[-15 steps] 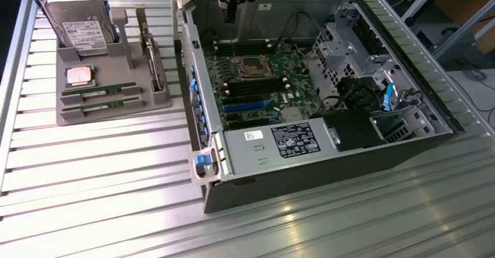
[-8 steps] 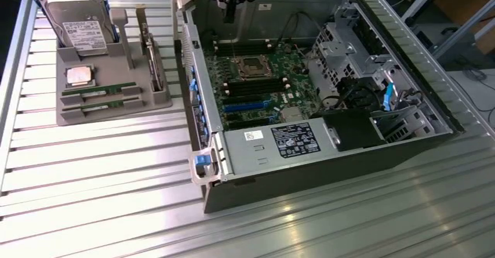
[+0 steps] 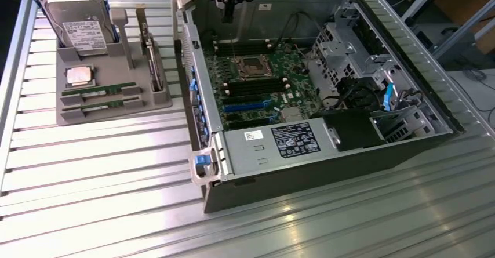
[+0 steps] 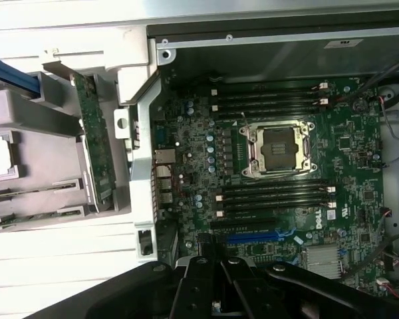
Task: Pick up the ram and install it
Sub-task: 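Reach for the ram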
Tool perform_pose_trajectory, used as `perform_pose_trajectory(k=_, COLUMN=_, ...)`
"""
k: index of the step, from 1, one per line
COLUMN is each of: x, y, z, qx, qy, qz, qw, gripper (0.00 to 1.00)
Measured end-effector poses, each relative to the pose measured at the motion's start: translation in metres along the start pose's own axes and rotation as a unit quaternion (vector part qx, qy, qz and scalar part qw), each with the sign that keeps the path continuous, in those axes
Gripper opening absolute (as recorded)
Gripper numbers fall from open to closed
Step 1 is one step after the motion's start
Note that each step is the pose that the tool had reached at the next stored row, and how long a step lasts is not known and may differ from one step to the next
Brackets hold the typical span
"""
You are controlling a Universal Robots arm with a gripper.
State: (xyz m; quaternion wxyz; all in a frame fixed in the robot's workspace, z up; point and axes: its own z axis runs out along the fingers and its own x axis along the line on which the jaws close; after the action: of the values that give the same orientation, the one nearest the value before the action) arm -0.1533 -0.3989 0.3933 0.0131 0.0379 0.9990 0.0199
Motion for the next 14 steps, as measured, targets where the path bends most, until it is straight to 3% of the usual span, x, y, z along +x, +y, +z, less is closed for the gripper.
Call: perform_pose_trajectory(k=14, x=0.0074, y=-0.0005, z=-0.0002, qx=0.0, qy=0.0, qz=0.0, qw=1.0, gripper=0.1)
